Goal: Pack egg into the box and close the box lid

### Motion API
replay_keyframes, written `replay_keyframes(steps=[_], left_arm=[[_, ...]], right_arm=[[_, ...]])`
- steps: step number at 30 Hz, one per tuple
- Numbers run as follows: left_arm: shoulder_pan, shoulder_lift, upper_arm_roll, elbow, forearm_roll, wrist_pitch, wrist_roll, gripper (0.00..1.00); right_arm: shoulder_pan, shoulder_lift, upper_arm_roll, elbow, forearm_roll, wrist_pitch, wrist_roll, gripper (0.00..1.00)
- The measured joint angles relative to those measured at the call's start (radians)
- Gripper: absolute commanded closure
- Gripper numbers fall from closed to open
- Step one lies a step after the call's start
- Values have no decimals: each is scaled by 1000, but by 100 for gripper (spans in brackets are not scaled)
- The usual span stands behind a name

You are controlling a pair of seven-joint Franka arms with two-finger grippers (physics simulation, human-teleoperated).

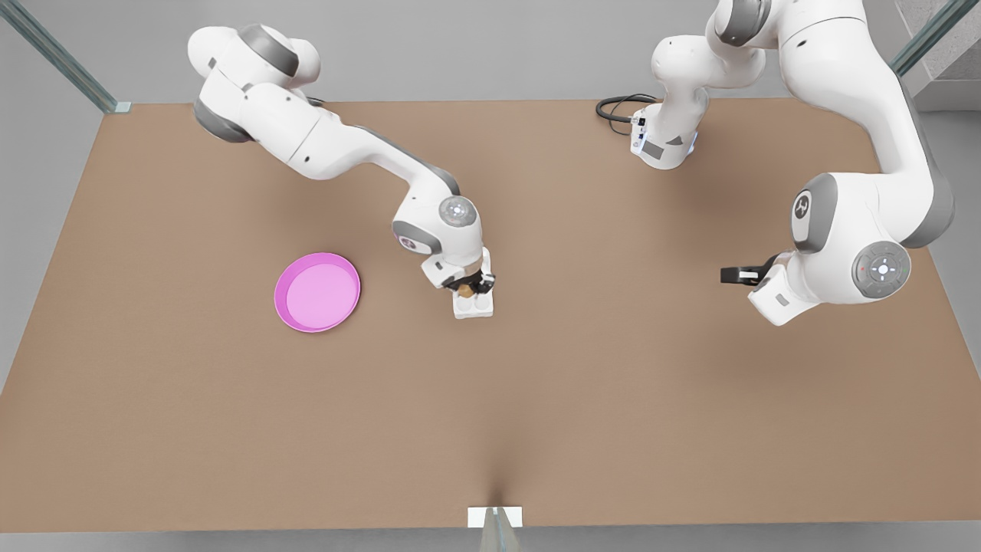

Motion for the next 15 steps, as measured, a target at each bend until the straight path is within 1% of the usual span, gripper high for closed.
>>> replay_keyframes(steps=[2,3,4,5,13,14,15], left_arm=[[0,0,-1,0,0,0,0,0],[0,0,-1,0,0,0,0,0],[1,0,-1,0,0,0,0,0],[0,0,-1,0,0,0,-1,0],[1,-4,-3,2,2,-1,-4,0],[0,-21,-11,2,0,-17,7,0],[-6,-31,-12,2,-2,-23,11,0]], right_arm=[[3,9,-17,-17,-22,66,-2,49],[3,9,-19,-21,-27,72,-3,43],[4,9,-19,-21,-27,72,-3,31],[5,9,-19,-20,-33,72,-5,0],[-4,-2,-20,-2,-35,66,-17,0],[-29,-52,-43,-3,7,47,-93,0],[-54,-100,-53,0,116,0,-217,0]])
